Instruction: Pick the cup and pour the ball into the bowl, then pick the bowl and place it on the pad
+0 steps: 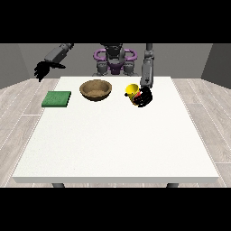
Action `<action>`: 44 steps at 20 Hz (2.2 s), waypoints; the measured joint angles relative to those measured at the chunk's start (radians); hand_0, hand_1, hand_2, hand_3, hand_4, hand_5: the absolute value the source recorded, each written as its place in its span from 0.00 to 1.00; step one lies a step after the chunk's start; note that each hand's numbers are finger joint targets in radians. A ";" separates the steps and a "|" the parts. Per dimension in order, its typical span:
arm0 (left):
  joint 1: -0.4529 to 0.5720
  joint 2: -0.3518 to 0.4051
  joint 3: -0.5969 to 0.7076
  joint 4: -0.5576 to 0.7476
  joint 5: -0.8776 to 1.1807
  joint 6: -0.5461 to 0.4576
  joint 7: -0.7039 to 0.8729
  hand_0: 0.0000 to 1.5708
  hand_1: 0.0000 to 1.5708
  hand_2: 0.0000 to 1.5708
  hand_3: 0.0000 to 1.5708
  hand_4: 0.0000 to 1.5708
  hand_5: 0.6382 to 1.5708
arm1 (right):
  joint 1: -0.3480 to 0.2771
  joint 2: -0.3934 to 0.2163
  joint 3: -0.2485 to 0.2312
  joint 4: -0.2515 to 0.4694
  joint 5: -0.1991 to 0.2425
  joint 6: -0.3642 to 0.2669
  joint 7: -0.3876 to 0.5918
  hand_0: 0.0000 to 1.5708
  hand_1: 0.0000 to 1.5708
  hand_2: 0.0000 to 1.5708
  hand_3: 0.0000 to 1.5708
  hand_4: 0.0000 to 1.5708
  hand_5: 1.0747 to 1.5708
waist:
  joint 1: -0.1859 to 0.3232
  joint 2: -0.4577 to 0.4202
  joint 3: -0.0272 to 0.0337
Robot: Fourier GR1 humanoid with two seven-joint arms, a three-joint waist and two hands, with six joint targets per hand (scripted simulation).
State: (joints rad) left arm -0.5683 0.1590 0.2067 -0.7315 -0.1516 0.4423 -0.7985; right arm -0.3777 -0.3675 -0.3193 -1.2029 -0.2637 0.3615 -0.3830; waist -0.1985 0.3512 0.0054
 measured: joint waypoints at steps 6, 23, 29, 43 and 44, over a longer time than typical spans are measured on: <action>-0.016 -0.027 -0.086 0.009 -0.112 0.103 0.121 0.87 0.87 1.00 1.00 0.65 0.96 | 0.019 -0.039 -0.034 0.134 0.006 0.024 -0.024 0.00 0.00 0.04 0.00 0.00 0.97 | 0.041 -0.102 -0.0018; -0.091 -0.089 -0.432 -0.048 -0.604 0.138 0.716 0.86 0.86 1.00 1.00 0.67 1.00 | 0.108 -0.088 -0.076 0.432 0.051 0.028 -0.081 0.00 0.00 0.00 0.00 0.00 0.97 | 0.209 -0.385 -0.0042; -0.106 -0.126 -0.533 -0.074 -0.769 0.112 0.852 0.60 0.60 1.00 1.00 0.58 1.00 | 0.103 -0.094 -0.088 0.481 0.052 0.012 -0.103 0.00 0.00 0.00 0.00 0.00 0.95 | 0.235 -0.405 -0.0041; -0.224 -0.158 -0.820 -0.168 -1.073 -0.015 1.204 0.18 0.18 1.00 1.00 0.55 1.00 | -0.059 -0.108 -0.065 0.553 0.082 -0.042 -0.075 0.00 0.00 0.00 0.19 0.00 0.91 | 0.225 -0.342 -0.0045; -0.224 -0.158 -0.837 -0.178 -1.088 -0.028 1.214 0.24 0.24 1.00 1.00 0.53 1.00 | -0.068 -0.105 -0.062 0.555 0.085 -0.049 -0.075 0.00 0.00 0.00 0.17 0.00 0.91 | 0.224 -0.338 -0.0048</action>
State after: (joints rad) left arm -0.7925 0.0010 -0.6306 -0.9094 -1.2398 0.4141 0.4152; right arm -0.4459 -0.4727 -0.3815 -0.6474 -0.1792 0.3125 -0.4577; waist 0.0257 0.0131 0.0006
